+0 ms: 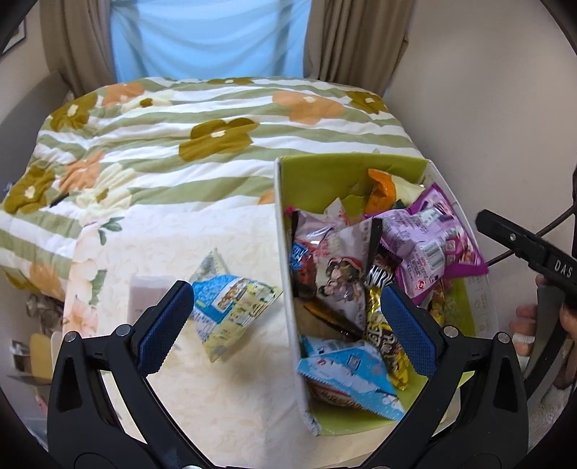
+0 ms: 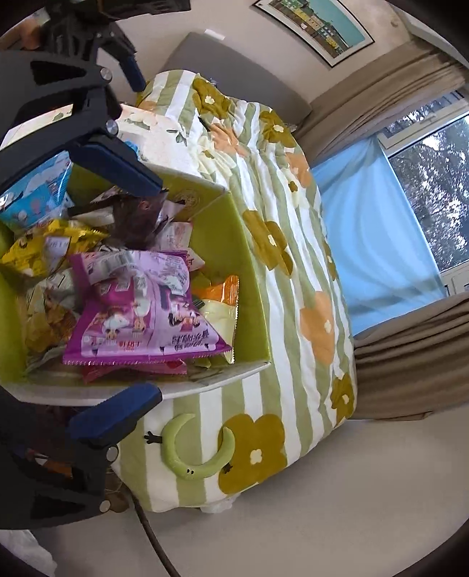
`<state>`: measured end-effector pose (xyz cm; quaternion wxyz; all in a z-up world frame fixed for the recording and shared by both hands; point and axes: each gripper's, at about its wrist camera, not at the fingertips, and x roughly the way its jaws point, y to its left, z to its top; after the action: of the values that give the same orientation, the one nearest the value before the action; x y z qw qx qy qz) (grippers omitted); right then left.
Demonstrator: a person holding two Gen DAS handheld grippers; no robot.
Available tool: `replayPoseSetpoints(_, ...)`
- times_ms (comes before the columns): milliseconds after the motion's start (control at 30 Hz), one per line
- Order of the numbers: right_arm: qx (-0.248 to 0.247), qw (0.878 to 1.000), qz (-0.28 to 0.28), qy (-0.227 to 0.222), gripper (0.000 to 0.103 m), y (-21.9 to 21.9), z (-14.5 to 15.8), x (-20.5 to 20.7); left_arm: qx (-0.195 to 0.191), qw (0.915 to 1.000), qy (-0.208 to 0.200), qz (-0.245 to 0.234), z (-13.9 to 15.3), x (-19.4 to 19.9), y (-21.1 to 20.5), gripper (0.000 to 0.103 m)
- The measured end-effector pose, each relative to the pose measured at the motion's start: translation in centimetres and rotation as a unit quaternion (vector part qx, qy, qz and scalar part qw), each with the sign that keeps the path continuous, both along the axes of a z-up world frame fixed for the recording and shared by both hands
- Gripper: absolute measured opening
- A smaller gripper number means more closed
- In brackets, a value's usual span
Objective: Organize snacks
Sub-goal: 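Move both tools back over the remaining snacks on the quilt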
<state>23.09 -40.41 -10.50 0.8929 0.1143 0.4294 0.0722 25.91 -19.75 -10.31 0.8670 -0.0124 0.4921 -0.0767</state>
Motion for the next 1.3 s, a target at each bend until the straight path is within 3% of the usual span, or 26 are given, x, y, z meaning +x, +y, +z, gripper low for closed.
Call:
replayPoseSetpoints(267,-0.022,1.000,0.011,0.004,0.103,-0.1,-0.3,-1.0,0.008,0.9999,0.010,0.008,-0.5,-1.4,1.3,0.102)
replayPoseSetpoints(600,-0.021,0.999,0.012,-0.022,0.103,3.0,3.6,-2.1,0.005,0.9994,-0.007,0.033,1.9,-3.0,7.6,0.102)
replayPoseSetpoints(933,-0.027,0.998,0.017,-0.052,0.103,14.2,5.8,-4.1,-0.007,0.9986,-0.013,0.052,2.9,-3.5,18.2,0.102)
replayPoseSetpoints(1133,-0.011,0.999,0.006,-0.034,0.103,21.7,4.0,-4.2,-0.015,0.9993,-0.005,0.036,2.3,-2.7,24.3,0.102)
replayPoseSetpoints(1300,0.013,0.999,-0.045,-0.004,0.103,26.1,1.1,-3.9,-0.023,0.9995,0.012,0.015,0.3,-1.4,27.7,0.102)
